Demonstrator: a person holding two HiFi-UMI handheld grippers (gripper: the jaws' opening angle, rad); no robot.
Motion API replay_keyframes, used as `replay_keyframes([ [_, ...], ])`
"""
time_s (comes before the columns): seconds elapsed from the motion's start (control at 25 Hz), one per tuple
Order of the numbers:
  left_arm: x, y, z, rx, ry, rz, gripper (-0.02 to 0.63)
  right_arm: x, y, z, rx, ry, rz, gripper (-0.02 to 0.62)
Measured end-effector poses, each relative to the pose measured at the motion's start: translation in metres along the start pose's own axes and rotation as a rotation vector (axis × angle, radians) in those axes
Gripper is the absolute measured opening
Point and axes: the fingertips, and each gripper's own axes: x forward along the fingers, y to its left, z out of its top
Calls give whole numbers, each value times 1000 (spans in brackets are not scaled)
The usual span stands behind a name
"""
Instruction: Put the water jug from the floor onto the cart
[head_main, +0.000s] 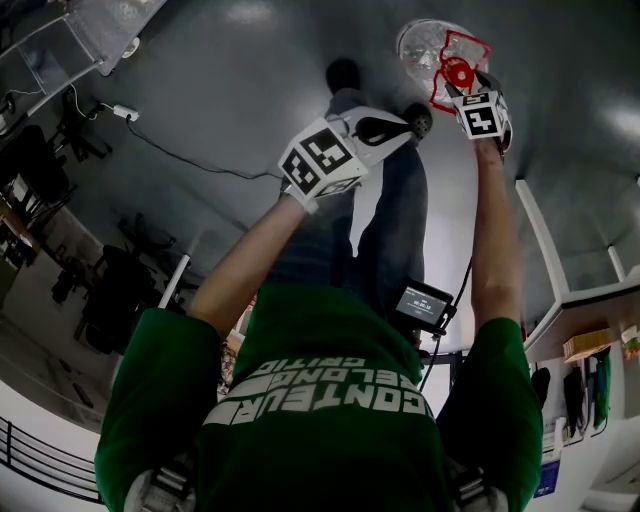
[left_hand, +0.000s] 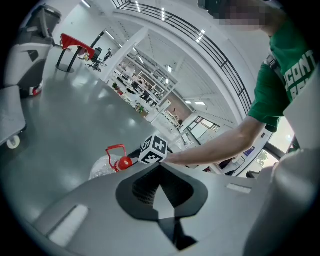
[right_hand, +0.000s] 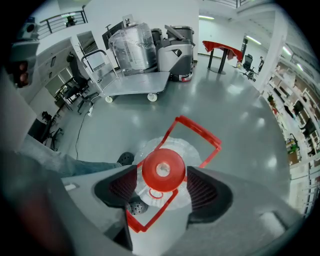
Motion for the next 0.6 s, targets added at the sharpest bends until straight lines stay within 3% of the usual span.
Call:
replay_keyframes([
  [0.6,1,9,3,-23,2,-4,15,25,-2,0,23,36,-15,305],
])
